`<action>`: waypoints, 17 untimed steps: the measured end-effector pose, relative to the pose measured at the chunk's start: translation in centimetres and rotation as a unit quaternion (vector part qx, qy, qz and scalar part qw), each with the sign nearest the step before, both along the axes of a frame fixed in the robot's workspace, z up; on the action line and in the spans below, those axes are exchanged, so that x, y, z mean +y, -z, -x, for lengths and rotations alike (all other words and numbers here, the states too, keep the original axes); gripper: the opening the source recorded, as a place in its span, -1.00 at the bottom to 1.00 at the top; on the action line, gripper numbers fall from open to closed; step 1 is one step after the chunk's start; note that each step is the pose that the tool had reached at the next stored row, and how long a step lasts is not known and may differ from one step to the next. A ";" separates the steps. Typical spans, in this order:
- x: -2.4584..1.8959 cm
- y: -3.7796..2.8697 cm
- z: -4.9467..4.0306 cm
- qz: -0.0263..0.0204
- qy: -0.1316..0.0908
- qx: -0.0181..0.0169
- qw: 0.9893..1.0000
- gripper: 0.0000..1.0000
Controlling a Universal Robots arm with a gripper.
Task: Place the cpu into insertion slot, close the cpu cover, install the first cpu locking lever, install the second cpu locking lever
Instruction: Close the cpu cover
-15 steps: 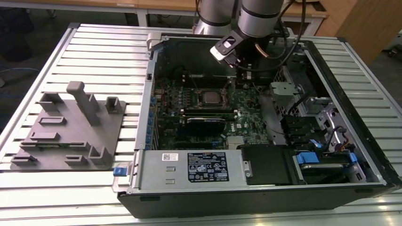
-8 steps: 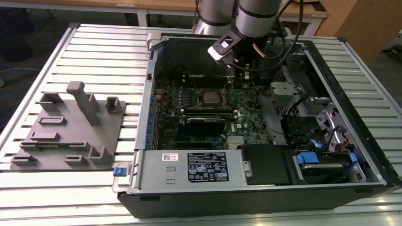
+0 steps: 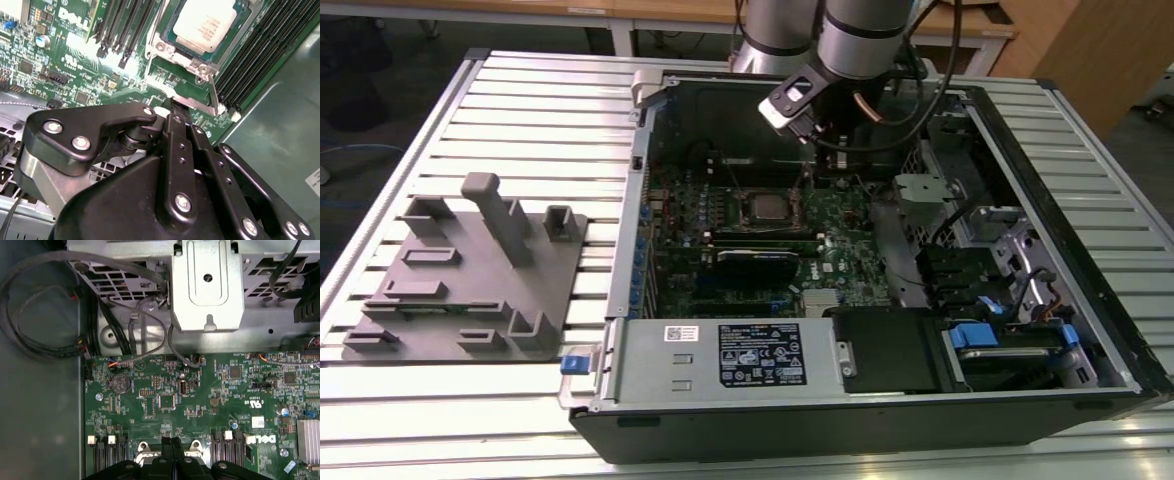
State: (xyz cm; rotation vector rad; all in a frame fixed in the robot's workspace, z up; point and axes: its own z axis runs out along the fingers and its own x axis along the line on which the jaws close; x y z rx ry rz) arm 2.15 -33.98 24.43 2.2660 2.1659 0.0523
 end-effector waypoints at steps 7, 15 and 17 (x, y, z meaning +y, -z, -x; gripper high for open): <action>0.00 0.04 0.62 0.000 0.000 0.000 1.000 -0.80; 0.00 0.11 0.62 0.000 0.000 0.012 1.000 -0.80; 0.00 0.11 0.62 0.000 0.000 0.012 1.000 -0.80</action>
